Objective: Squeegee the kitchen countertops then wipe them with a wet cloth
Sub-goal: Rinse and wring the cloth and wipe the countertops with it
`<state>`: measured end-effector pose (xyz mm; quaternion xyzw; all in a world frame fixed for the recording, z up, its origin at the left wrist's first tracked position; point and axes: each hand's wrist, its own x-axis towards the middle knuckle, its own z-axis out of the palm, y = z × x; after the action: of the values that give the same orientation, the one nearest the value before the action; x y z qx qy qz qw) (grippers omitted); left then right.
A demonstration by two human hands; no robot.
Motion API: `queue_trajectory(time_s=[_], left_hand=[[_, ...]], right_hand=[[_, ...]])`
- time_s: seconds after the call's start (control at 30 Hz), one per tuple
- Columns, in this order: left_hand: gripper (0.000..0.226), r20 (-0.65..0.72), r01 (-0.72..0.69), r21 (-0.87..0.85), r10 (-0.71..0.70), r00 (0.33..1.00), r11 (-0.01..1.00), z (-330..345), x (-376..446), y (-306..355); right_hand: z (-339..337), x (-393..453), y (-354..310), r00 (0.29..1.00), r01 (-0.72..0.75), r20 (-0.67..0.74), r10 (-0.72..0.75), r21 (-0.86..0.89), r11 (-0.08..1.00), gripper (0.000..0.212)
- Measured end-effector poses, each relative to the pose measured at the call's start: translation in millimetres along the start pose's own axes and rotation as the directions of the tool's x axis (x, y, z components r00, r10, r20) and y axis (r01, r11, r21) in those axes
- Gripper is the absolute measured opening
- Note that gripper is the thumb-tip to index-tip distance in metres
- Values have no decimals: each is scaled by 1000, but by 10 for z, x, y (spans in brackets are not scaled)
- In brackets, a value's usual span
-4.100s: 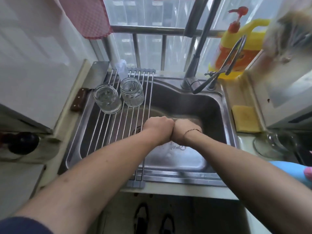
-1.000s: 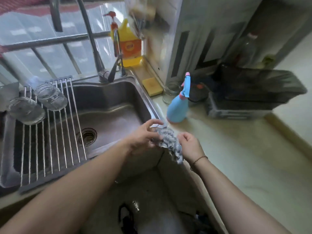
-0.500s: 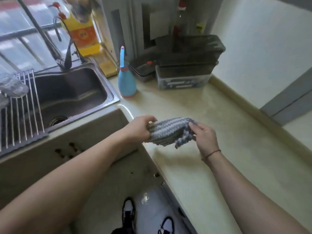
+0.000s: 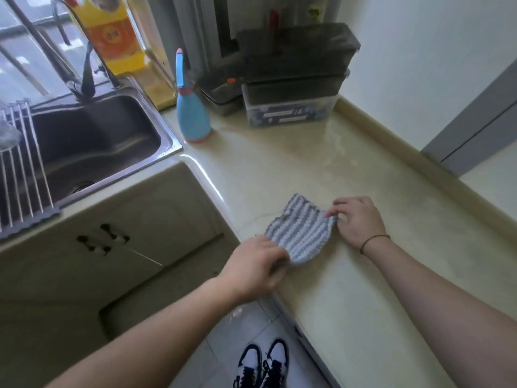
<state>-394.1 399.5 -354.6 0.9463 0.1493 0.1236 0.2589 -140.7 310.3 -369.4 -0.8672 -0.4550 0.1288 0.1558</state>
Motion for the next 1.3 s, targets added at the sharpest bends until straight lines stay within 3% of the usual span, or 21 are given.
queue_trajectory(time_s=[0.1,0.23,0.4,0.77,1.03,1.13,1.3], left_hand=[[16,57,-16,-11,16,998,1000,423,-175,62],[13,83,11,68,-17,996,998,625,-248,210],[14,129,31,148,-50,990,989,677,-269,457],[21,181,20,118,-42,983,993,1354,-717,1466],[18,216,-113,100,89,972,989,1817,-987,2259],[15,177,-101,69,87,980,992,1873,-1031,2392],[7,39,-94,-62,96,995,994,1836,-1114,2387]], right_hand=[[63,-265,171,1000,-9,11,11,-167,986,27],[34,-523,422,986,121,-68,-153,-337,934,33],[-7,-826,650,980,155,-53,-194,-416,896,35],[-168,-1786,1367,962,231,-44,-269,-395,889,32],[-349,-2532,1961,930,304,-67,-361,-409,860,24],[-390,-2708,2078,930,289,-112,-351,-367,884,26],[-361,-2786,2117,836,516,-41,-547,-278,810,26]])
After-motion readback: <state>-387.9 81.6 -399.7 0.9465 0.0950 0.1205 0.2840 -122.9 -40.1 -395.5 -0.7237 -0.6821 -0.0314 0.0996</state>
